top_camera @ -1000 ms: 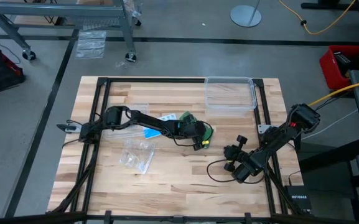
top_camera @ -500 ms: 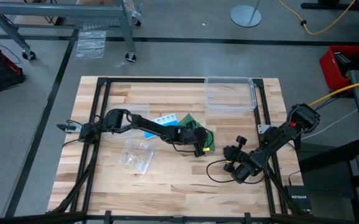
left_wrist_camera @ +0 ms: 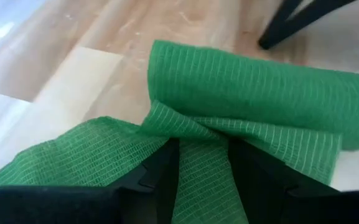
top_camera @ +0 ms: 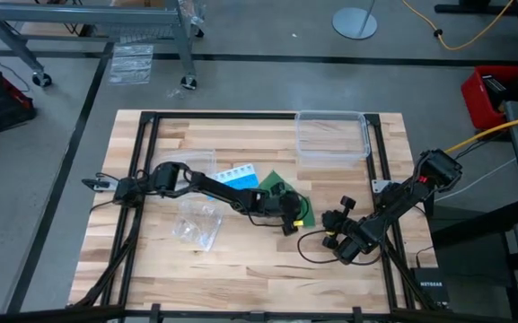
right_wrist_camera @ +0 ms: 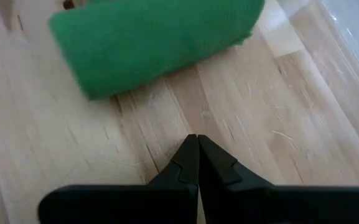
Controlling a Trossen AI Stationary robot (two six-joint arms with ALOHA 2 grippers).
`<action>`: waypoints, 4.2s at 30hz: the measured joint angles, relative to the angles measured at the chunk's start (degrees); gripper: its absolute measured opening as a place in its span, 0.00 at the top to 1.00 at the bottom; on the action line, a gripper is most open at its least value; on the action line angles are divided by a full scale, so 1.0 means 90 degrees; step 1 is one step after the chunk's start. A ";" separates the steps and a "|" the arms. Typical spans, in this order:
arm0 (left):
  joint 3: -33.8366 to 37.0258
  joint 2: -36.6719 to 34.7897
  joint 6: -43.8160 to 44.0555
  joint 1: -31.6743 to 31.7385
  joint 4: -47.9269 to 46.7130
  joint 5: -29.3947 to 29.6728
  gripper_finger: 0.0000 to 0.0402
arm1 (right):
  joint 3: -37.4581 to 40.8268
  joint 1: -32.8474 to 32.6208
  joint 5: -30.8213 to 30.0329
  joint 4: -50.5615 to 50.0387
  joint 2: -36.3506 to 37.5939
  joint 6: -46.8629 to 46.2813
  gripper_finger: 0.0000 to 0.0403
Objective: Roll bandage
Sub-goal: Roll the green bandage
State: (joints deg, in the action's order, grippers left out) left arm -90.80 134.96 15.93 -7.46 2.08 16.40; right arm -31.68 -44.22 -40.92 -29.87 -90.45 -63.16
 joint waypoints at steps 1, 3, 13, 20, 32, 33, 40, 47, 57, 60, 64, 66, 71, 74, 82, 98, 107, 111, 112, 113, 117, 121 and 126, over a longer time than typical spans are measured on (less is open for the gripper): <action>0.0003 0.0005 0.0024 -0.0026 0.0039 -0.0010 0.66 | 0.0000 -0.0001 0.0001 0.0000 0.0000 0.0000 1.00; 0.0007 0.0012 0.0077 -0.0075 0.0094 -0.0026 0.66 | -0.0002 0.0002 0.0004 0.0000 0.0000 0.0000 1.00; -0.0249 0.0034 -0.0157 -0.0214 0.0083 -0.0012 0.66 | -0.0005 0.0002 -0.0033 -0.0002 0.0000 0.0000 1.00; -0.0428 -0.0044 -0.0434 -0.0043 0.0092 0.0276 0.66 | -0.0004 -0.0001 -0.0182 0.0014 0.0000 -0.0001 1.00; -0.0520 -0.0292 -0.0535 0.0147 -0.0531 0.0676 0.66 | -0.0151 -0.0001 -0.1331 0.0011 0.0000 0.0092 1.00; -0.0517 -0.0319 -0.0536 0.0147 -0.0613 0.0686 0.66 | -0.0151 -0.0001 -0.1439 0.0014 0.0000 0.0092 1.00; -0.0517 -0.0369 -0.0606 0.0143 -0.1331 0.0769 0.66 | -0.0153 0.0001 -0.1564 0.0142 0.0000 0.0095 1.00; -0.0522 -0.0386 -0.0293 0.0102 -0.2532 0.1226 0.66 | -0.0153 0.0002 -0.1599 0.0760 0.0000 0.0852 1.00; -0.0503 -0.0413 0.0048 0.0064 -0.3053 0.1297 0.66 | -0.0153 0.0362 -0.0854 0.0940 0.0000 0.1220 1.00; -0.0500 -0.0413 0.0110 0.0031 -0.3147 0.1297 0.66 | -0.0153 0.0479 -0.0887 0.1223 0.0000 0.1553 1.00; -0.0503 -0.0416 0.0351 0.0023 -0.3420 0.1299 0.66 | -0.0155 0.0595 -0.0826 0.1421 0.0000 0.1865 1.00; -0.0503 -0.0417 0.0440 0.0023 -0.3529 0.1300 0.66 | -0.0153 0.0600 -0.0727 0.1413 0.0000 0.1872 1.00; -0.0500 -0.0416 0.0634 0.0018 -0.3659 0.1295 0.66 | -0.0153 0.0636 -0.0418 0.1401 0.0000 0.1818 1.00; -0.0500 -0.0413 0.0783 -0.0017 -0.3708 0.1292 0.66 | -0.0153 0.0669 -0.0217 0.1401 0.0000 0.1812 1.00; -0.0493 -0.0410 0.1073 -0.0156 -0.4071 0.1300 0.66 | -0.0153 0.0723 -0.0003 0.1362 0.0000 0.1681 1.00; -0.0491 -0.0418 0.1994 -0.0204 -0.5019 0.1288 0.66 | -0.0153 0.0723 0.0165 0.1360 0.0000 0.1656 1.00; -0.0471 -0.0410 0.1976 -0.0412 -0.4858 0.1548 0.66 | -0.0153 0.0723 0.0174 0.1355 0.0000 0.1615 1.00; -0.0526 -0.0399 0.1730 -0.0552 -0.4570 0.1998 0.66 | -0.0153 0.0723 0.0174 0.1355 0.0000 0.1617 1.00; -0.0547 -0.0397 0.1720 -0.0570 -0.4562 0.2056 0.66 | -0.0153 0.0723 0.0174 0.1353 0.0000 0.1617 1.00; -0.0551 -0.0395 0.1712 -0.0588 -0.4558 0.2087 0.66 | -0.0153 0.0723 0.0174 0.1355 0.0000 0.1617 1.00; -0.0556 -0.0406 0.1714 -0.0652 -0.4535 0.2240 0.66 | -0.0153 0.0723 0.0174 0.1358 0.0000 0.1620 1.00; -0.0554 -0.0455 0.1728 -0.0710 -0.4548 0.2254 0.66 | -0.0153 0.0817 0.0253 0.1395 0.0000 0.1732 1.00; -0.0545 -0.0630 0.1828 -0.0722 -0.4885 0.2347 0.66 | -0.0153 0.1115 0.0622 0.1493 0.0012 0.1974 1.00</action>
State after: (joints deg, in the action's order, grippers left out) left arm -95.71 129.29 32.39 -13.96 -41.89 37.52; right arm -33.06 -34.19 -35.32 -16.43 -90.35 -45.39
